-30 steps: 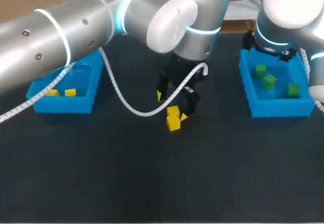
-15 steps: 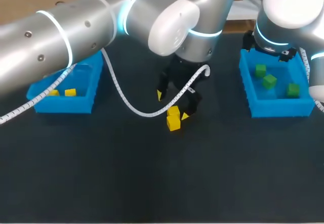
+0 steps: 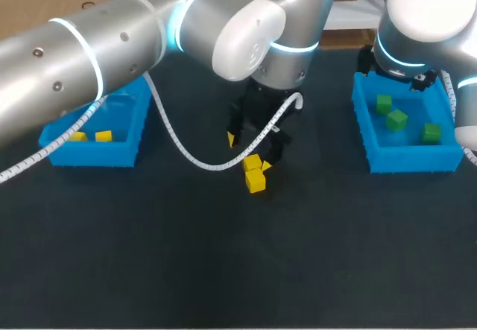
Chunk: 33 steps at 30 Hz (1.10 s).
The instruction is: Put the green cubes in the right bin and the yellow cubes in the left bin.
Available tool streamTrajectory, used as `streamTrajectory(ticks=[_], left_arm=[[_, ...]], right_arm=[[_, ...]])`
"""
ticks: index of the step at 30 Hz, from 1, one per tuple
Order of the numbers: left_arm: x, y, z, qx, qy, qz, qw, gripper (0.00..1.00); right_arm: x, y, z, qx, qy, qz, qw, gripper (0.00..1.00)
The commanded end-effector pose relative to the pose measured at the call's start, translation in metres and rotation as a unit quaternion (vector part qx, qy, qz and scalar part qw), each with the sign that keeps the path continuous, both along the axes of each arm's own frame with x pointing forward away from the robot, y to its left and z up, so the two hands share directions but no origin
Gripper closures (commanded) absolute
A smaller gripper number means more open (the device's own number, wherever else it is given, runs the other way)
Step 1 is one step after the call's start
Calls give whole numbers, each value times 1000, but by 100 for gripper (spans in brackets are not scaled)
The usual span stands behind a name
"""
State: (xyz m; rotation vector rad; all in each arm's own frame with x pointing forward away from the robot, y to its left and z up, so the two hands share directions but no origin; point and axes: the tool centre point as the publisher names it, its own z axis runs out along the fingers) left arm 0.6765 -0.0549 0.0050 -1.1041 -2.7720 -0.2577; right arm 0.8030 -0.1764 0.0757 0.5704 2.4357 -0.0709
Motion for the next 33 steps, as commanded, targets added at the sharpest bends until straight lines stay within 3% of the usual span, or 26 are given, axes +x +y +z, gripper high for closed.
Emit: streamTrajectory(ticks=[1, 2, 11, 18, 24, 33], left_arm=[[3, 0, -4, -1, 1, -3, 1000, 96], [3, 0, -4, -2, 1, -4, 1000, 100], [2, 3, -7, -4, 6, -8, 1000, 100], [-1, 4, 4, -6, -11, -7, 1000, 100], [1, 22, 38, -14, -61, 6, 998, 100], [-3, 70, 93, 2, -123, 37, 992, 100]], right_arm=[[-1, 0, -1, 0, -2, 0, 1000, 0], [-1, 0, -1, 0, -2, 0, 1000, 0], [-1, 0, -1, 0, -2, 0, 1000, 0], [-1, 0, -1, 0, -2, 0, 1000, 0], [-1, 0, -1, 0, -2, 0, 1000, 0], [-1, 0, -1, 0, -2, 0, 1000, 0]])
